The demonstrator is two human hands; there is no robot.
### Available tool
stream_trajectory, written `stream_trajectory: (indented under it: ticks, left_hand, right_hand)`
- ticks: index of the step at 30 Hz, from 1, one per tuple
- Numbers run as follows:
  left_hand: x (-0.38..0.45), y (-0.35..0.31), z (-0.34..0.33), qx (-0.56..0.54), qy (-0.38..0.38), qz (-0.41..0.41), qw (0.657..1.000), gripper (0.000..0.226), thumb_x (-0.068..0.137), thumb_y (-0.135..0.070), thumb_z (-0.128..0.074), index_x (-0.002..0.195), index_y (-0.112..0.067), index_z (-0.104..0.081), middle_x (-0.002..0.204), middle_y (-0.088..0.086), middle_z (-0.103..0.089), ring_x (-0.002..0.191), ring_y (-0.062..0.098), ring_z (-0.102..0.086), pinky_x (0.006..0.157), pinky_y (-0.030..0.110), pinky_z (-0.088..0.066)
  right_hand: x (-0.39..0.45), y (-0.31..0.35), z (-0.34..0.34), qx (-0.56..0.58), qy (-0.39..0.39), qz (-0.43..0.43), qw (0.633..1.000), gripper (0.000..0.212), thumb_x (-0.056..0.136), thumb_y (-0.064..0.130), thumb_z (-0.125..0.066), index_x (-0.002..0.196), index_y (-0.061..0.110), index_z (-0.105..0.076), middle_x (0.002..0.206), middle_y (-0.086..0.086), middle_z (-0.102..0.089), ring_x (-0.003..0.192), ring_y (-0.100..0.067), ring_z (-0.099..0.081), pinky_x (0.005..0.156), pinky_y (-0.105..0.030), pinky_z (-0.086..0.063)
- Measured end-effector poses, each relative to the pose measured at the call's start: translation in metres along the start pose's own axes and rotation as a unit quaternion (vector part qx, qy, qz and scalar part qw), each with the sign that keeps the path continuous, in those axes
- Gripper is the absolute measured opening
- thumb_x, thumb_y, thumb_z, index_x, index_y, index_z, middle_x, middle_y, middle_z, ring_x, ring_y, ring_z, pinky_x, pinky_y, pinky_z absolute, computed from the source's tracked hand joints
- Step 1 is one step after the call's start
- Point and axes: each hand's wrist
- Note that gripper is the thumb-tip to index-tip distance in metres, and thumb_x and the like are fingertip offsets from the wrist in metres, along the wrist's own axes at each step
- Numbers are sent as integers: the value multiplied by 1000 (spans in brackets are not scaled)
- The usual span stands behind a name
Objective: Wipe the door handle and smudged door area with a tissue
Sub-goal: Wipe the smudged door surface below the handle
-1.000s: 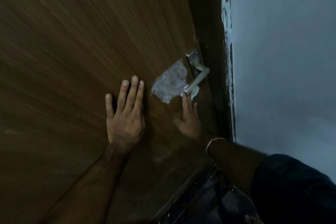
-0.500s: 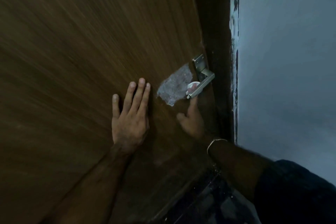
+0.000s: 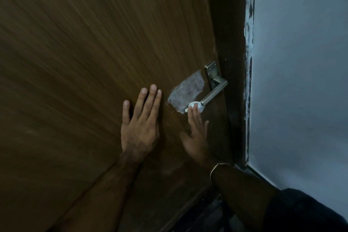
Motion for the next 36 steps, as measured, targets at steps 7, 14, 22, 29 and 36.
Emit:
stream_trajectory:
  ticks: [7, 14, 22, 29, 36]
  left_hand:
    - [0, 0, -1, 11, -5, 5, 1000, 71, 99, -29, -45, 159, -23, -8, 167, -5, -1, 153, 14, -3, 120, 49, 1]
    - [1, 1, 3, 0, 14, -7, 1000, 72, 96, -30, -44, 159, -21, -11, 167, -3, 1, 153, 17, -1, 120, 50, 5]
    - [3, 1, 4, -10, 29, -6, 999, 73, 94, -30, -42, 159, -22, -10, 167, -3, -1, 153, 17, -4, 120, 50, 6]
    - [3, 1, 6, -5, 35, -3, 999, 73, 93, -29, -43, 159, -22, -12, 167, -3, -2, 153, 17, -5, 120, 50, 5]
    - [5, 0, 8, -12, 45, 2, 999, 71, 93, -28, -45, 158, -21, -17, 167, -3, -5, 153, 16, -9, 120, 49, 3]
  right_hand:
    - [-5, 2, -7, 7, 29, 32, 999, 104, 71, 22, -54, 157, 27, 5, 162, 13, 21, 150, -7, 16, 120, -59, 2]
    - [-9, 11, -8, -28, 67, 45, 996, 109, 79, 12, -62, 155, 26, 15, 159, 12, 30, 149, -9, 21, 121, -58, 2]
    - [-12, 19, -9, -62, 62, 60, 994, 110, 79, 15, -62, 154, 27, 16, 161, 12, 27, 149, -8, 21, 121, -58, 1]
    - [-12, 26, -10, -71, 59, 74, 993, 110, 78, 12, -63, 155, 25, 15, 161, 10, 26, 149, -8, 22, 121, -56, 3]
    - [-15, 27, -8, -137, 64, 103, 983, 110, 77, 15, -62, 155, 24, 15, 161, 10, 26, 148, -8, 24, 122, -56, 1]
Point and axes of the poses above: each hand's wrist, its own x-axis towards the middle knuckle, its own z-axis out of the back of the hand, y = z × x
